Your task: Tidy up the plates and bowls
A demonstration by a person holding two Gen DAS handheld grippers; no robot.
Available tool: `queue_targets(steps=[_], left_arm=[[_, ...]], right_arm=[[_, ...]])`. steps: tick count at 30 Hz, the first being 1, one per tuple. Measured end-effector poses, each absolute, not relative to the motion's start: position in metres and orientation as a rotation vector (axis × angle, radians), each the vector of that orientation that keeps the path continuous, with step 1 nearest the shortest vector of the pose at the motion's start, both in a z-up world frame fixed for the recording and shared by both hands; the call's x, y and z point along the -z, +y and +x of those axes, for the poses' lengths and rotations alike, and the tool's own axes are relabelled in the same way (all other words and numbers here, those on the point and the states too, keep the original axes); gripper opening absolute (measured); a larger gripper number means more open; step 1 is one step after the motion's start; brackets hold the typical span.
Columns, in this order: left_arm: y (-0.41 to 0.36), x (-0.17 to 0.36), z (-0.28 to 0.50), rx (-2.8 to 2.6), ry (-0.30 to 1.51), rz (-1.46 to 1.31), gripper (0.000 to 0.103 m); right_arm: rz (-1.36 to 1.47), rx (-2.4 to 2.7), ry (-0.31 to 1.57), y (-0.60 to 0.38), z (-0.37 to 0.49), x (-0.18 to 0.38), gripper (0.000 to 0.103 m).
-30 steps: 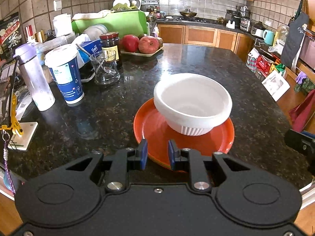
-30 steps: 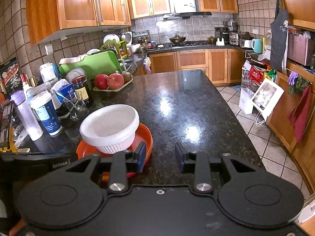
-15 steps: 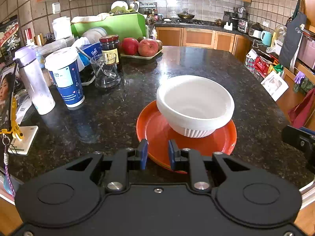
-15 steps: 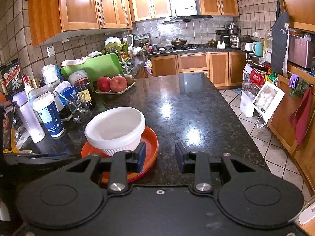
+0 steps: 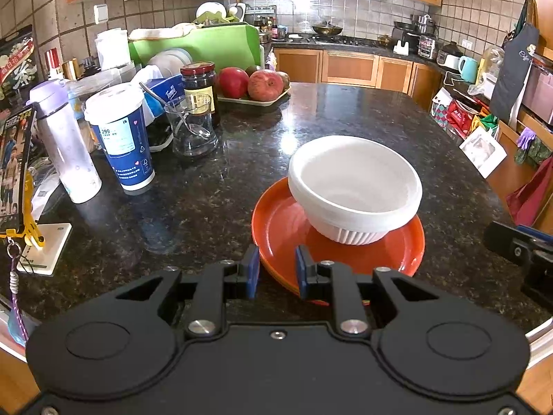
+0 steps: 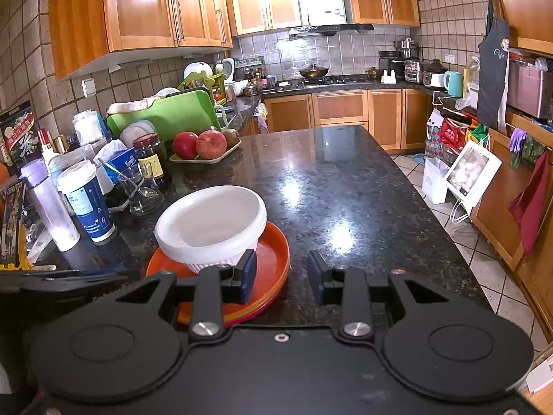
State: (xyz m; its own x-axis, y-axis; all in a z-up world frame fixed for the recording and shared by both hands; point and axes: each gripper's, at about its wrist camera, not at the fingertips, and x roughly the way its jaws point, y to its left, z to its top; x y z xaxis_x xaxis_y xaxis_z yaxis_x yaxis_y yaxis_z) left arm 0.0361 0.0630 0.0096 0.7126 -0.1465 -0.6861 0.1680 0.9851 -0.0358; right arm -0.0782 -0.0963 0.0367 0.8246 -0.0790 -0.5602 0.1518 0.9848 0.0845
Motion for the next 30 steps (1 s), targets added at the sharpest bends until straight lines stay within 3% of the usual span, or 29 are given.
queue_targets(steps=[30], left_arm=[[0.0686, -0.0117, 0.0359, 0.155, 0.754, 0.027, 0.030]], right_arm=[[0.117, 0.112, 0.597, -0.0982, -0.0794, -0.0359, 0.034]])
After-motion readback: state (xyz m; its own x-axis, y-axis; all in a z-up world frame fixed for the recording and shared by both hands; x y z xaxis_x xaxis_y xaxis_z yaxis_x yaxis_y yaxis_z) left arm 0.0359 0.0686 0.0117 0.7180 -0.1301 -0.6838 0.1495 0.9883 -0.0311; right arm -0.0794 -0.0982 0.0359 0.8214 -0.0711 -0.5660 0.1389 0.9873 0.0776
